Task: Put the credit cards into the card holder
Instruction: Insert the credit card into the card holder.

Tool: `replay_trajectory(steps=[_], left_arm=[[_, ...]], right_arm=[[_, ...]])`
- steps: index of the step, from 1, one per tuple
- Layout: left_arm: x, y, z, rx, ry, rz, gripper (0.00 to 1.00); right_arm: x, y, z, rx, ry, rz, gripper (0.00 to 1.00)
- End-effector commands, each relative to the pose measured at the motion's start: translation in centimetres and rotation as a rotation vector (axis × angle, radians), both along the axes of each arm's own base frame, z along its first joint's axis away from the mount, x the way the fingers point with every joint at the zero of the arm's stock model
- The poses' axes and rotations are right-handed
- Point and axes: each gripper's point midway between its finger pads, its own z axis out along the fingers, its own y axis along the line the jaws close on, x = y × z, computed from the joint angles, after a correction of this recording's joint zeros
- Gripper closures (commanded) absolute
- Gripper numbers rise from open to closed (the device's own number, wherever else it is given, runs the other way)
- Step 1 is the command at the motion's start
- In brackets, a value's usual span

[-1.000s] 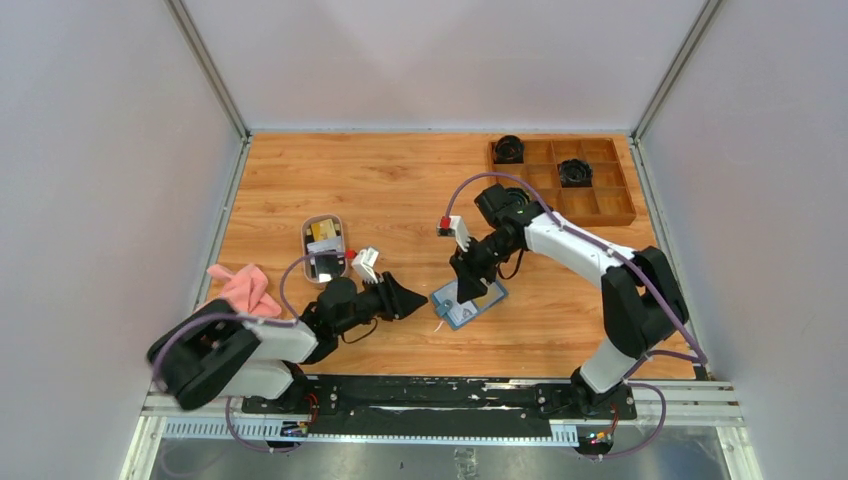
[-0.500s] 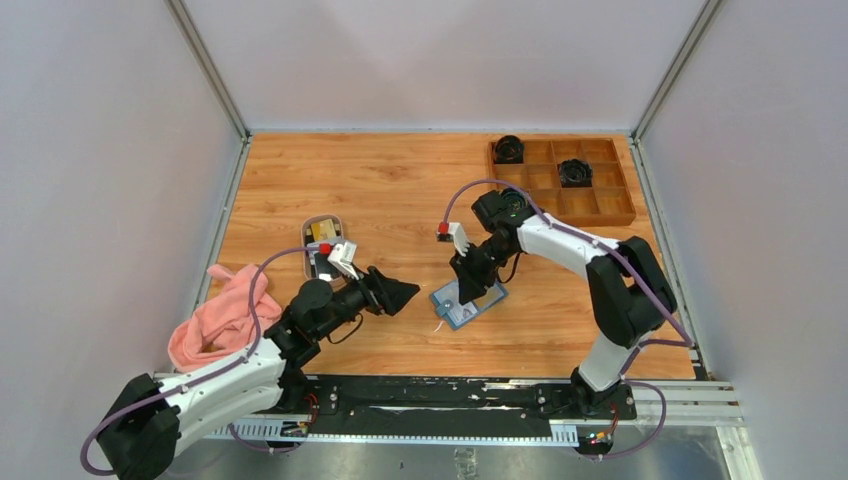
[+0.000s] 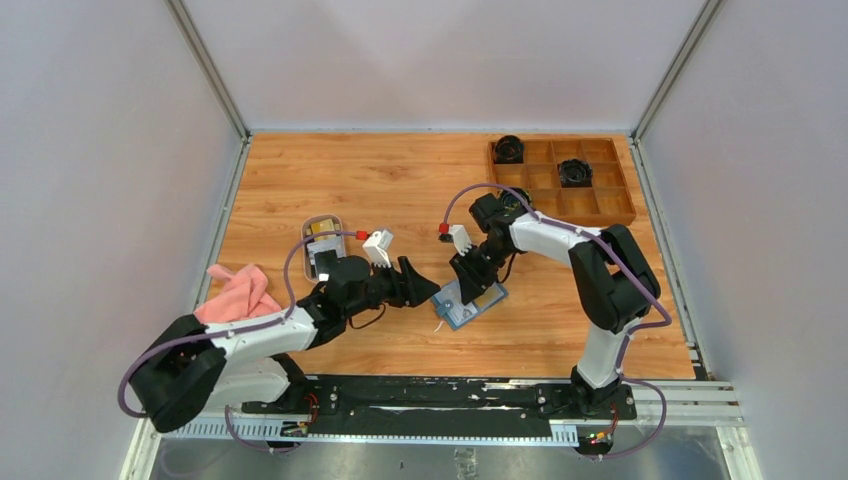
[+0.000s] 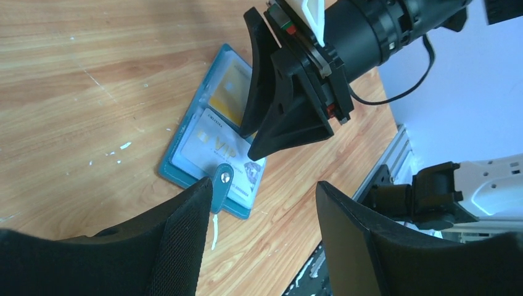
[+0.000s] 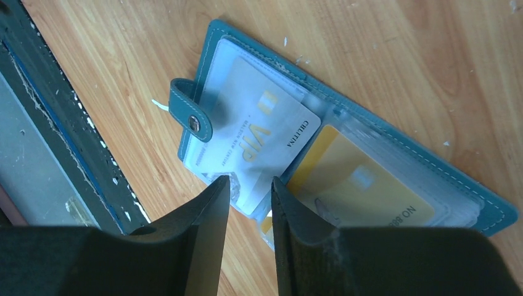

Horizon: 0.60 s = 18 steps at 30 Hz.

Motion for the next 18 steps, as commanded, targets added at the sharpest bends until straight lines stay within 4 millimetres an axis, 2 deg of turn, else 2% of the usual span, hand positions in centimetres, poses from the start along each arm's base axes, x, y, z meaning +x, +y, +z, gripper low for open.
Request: replay_trajectory(steps=[1, 10, 18], left_arm=[[0.6, -1.7, -0.6, 0.032, 0.001, -0.030, 0.36], [1.2, -3.1, -4.0, 0.060, 0.081, -0.036, 0.43], [1.2, -3.5, -4.6, 0.060, 0.101, -0.041, 0.44]], right_arm=[[1.1, -0.6, -0.8, -0.055, -0.015, -0.040, 0.64], [0.5, -0.4, -1.5, -0.056, 0.041, -0.034, 0.62], [0.3, -0.2, -1.1, -0.039, 0.046, -0.029, 0.63]])
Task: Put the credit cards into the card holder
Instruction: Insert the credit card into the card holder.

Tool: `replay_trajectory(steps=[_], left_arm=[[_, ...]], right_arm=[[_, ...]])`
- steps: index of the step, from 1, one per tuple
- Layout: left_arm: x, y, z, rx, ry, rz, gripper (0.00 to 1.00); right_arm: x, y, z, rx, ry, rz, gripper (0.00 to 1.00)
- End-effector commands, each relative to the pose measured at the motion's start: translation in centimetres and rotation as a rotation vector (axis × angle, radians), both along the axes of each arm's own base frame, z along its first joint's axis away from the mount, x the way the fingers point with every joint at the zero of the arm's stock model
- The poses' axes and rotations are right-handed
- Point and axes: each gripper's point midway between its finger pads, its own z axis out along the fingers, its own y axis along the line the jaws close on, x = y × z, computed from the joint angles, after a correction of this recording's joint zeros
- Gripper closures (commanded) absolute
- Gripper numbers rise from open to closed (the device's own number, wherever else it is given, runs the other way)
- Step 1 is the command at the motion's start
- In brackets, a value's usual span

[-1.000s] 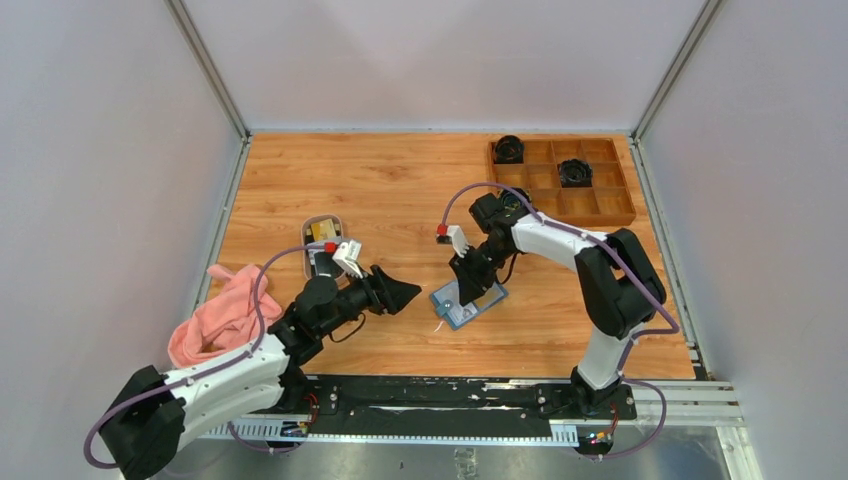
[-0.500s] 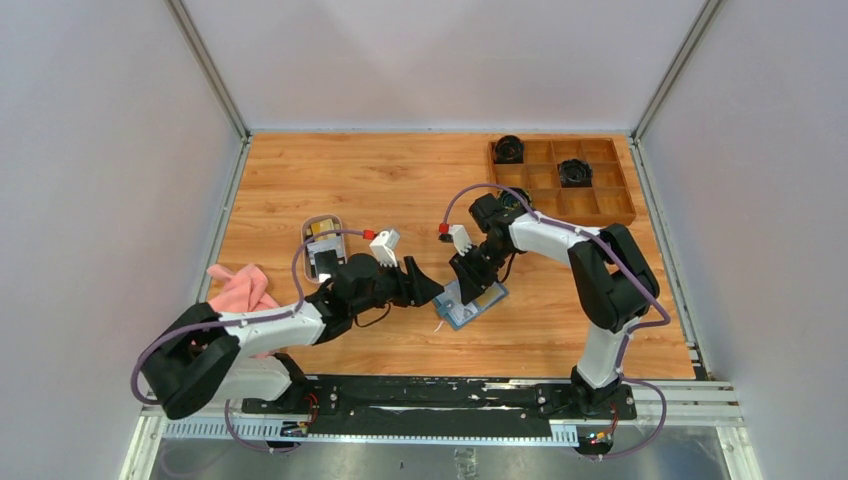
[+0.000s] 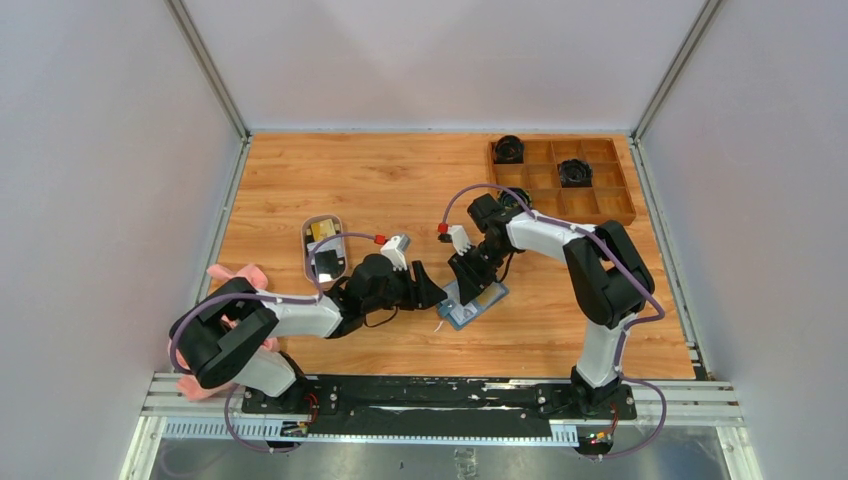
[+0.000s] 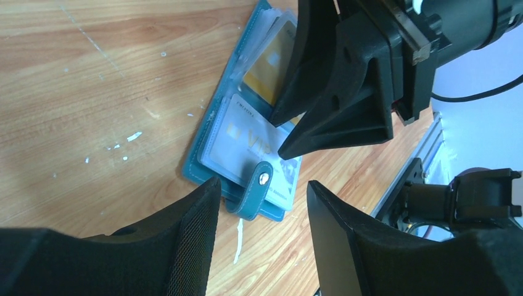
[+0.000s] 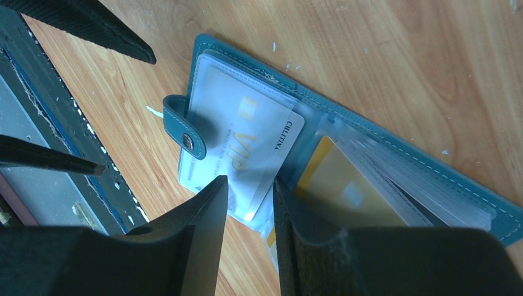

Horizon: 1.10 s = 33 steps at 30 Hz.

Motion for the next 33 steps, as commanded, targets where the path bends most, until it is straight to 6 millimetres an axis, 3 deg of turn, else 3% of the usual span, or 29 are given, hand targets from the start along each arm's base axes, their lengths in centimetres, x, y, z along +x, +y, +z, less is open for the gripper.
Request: replay_trajectory(steps=[1, 15, 20, 27, 33], left_arm=[[0.5, -1.1, 1.3, -0.041, -0.027, -0.009, 0.45], [0.3, -1.2, 0.7, -0.053, -0.007, -0.006, 0.56], [-0.5, -1.8, 2.1, -0.143, -0.048, -0.060, 0.55], [-0.8, -2.9, 0.5, -0.111, -0.024, -0.112, 0.51], [-0.9, -2.7, -1.1, -0.070, -0.011, -0.114, 0.50]], right_arm=[[0.1, -0.4, -0.5, -0.022, 0.015, -0.005, 0.63], [0.0, -0.8, -1.2, -0.052, 0.042, -0.010, 0.71], [0.4, -0.3, 1.7, 0.022, -0.046, 0.027, 0.64], [-0.4, -0.2, 5.7, 0.153, -0.204, 0.154, 0.57], [-1.8, 0.1, 8.3, 0.322, -0.409, 0.295, 0.52]])
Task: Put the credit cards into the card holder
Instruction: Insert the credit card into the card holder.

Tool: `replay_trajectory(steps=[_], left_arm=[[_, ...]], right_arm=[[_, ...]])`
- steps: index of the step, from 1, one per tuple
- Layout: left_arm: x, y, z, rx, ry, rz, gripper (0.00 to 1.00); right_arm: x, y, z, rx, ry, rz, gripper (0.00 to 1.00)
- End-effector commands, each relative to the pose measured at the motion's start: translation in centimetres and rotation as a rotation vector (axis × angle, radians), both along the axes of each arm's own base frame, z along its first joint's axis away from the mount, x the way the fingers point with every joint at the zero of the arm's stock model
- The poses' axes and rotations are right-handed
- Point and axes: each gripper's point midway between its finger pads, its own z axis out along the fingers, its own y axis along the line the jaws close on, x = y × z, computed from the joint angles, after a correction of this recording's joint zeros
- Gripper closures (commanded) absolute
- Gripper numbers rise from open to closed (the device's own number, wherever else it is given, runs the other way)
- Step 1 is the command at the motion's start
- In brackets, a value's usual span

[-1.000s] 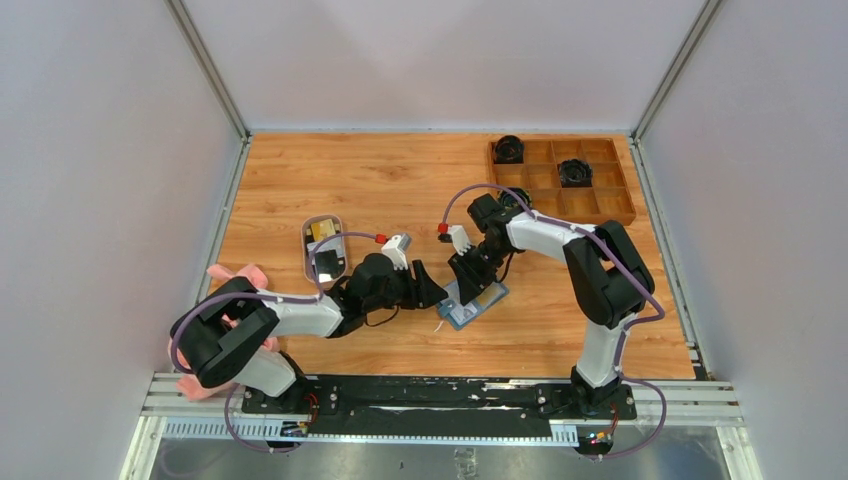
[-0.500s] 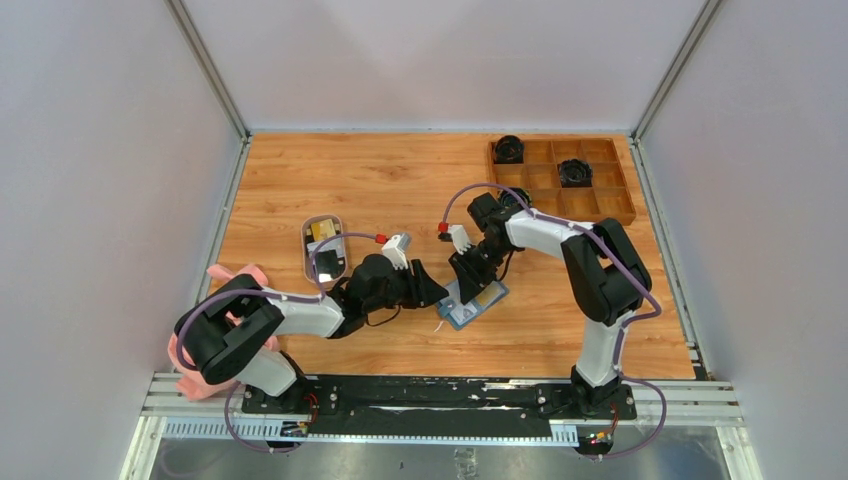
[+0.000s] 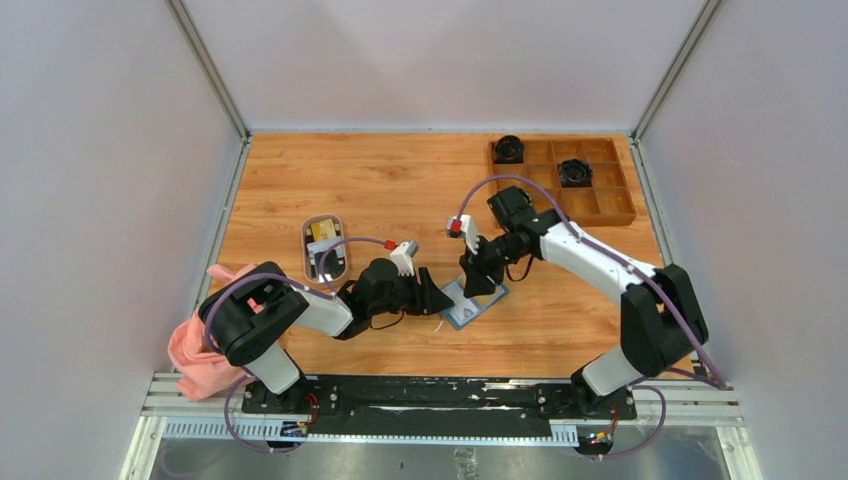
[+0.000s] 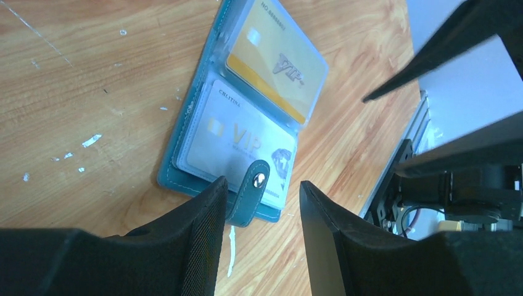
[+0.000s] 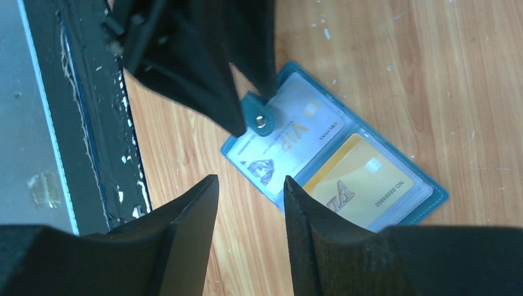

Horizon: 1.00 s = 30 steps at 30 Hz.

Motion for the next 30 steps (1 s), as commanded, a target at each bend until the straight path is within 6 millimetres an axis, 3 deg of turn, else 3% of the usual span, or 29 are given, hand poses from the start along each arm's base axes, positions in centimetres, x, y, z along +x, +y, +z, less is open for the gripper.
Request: replay_trajectory(steps=[1, 6, 10, 20, 30], left_arm=[[0.1, -0.6, 0.3, -0.007, -0.041, -0.030, 0.50], [-0.5, -0.2, 0.2, -0.002, -0.047, -0.040, 0.53], [-0.9, 0.1, -0.1, 0.005, -0.041, -0.049, 0.54], [-1.5, 0.4, -0.4, -0.036, -0.037, -0.046, 0.58], [-1.9, 0.0, -0.4, -0.088, -0.029, -0.066, 0.66]], right_arm=[[-1.6, 0.1, 1.1, 0.135, -0.171, 0.149, 0.51], [-2.8, -0.1, -0.2, 0.248, -0.482, 0.362, 0.35], [-2.5, -0.1, -1.7, 0.246, -0.682, 0.476, 0.24], [-2.4, 1.4, -5.1, 0.100, -0.700, 0.578, 0.24], [-2.3, 1.5, -6.3, 0.050, -0.673, 0.576, 0.24]])
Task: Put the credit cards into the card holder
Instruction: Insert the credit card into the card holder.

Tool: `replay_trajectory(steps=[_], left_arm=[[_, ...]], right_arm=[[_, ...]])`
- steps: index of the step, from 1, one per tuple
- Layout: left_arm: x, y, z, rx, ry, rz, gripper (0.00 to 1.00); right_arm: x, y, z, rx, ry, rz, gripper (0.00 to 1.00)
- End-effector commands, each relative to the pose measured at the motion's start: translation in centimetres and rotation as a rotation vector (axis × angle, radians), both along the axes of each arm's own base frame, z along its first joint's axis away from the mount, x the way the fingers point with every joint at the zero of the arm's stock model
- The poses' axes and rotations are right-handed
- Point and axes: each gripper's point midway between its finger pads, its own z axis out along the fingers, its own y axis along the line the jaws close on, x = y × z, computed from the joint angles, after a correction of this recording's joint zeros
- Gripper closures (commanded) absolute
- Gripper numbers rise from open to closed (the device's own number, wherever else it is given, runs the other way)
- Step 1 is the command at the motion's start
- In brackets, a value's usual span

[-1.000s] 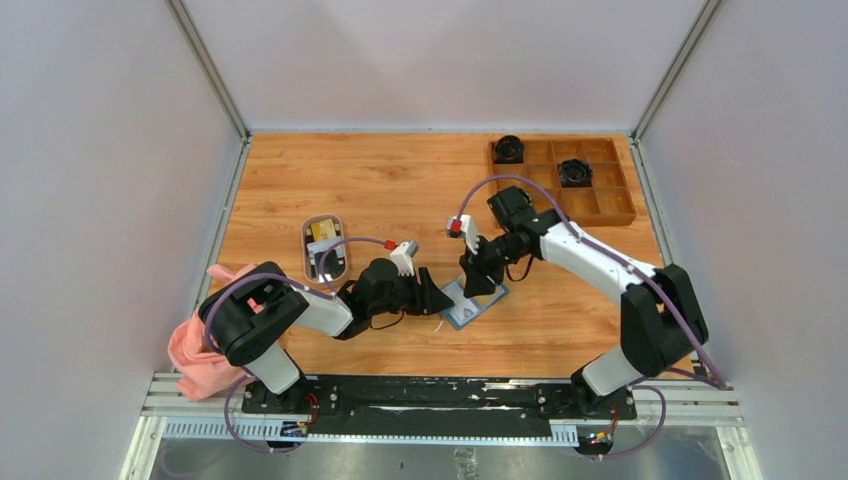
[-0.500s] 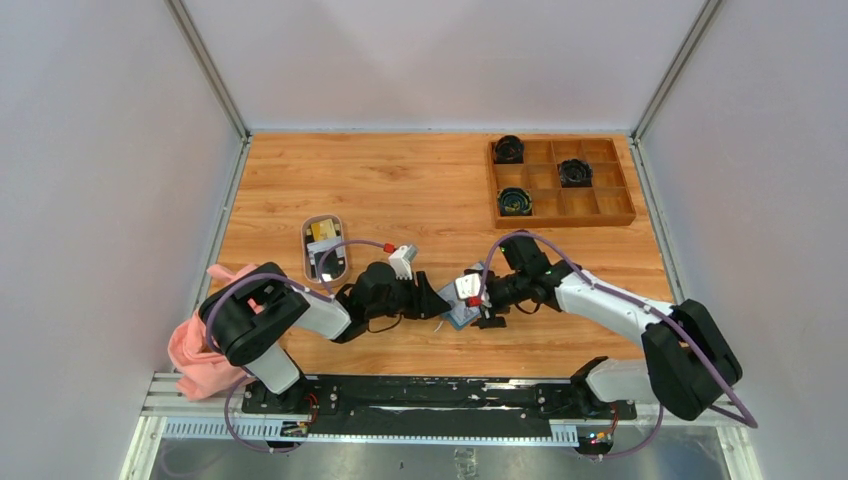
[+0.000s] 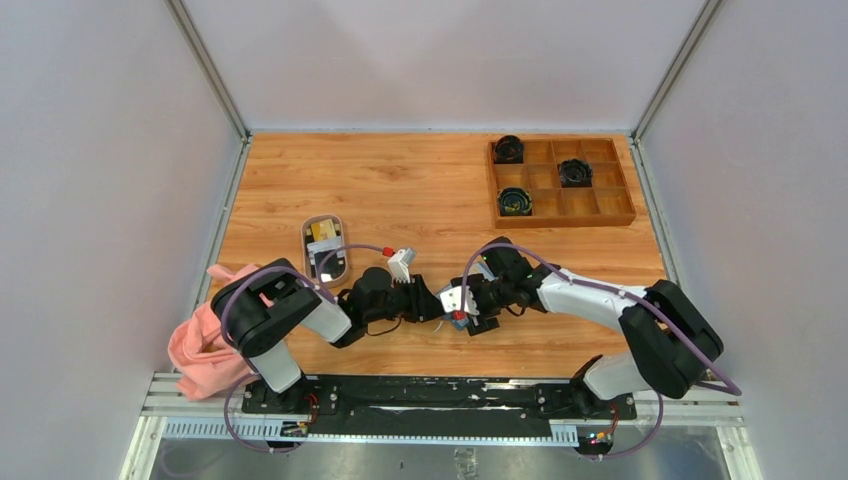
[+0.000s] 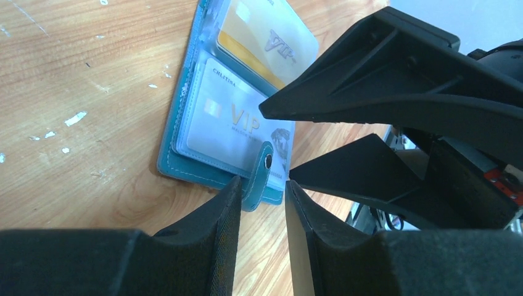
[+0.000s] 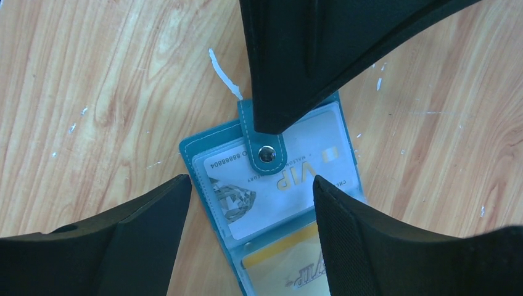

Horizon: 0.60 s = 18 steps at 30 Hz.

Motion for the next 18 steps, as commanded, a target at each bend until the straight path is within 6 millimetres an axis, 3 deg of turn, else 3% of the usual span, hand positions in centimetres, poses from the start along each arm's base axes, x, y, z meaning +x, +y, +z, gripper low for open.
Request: replay_trajectory(steps=[1, 18], left_arm=[[-0.5, -0.3, 0.4, -0.038, -0.015, -0.023, 0.66], [-0.7, 1.2, 0.6, -0.020, -0.041, -0.006, 0.70]], right_arm=[[0.5, 0.8, 0.3, -0.011, -0.035, 0.008, 0.24], [1.9, 0.8, 2.7, 0.028, -0.028, -0.126, 0.30]])
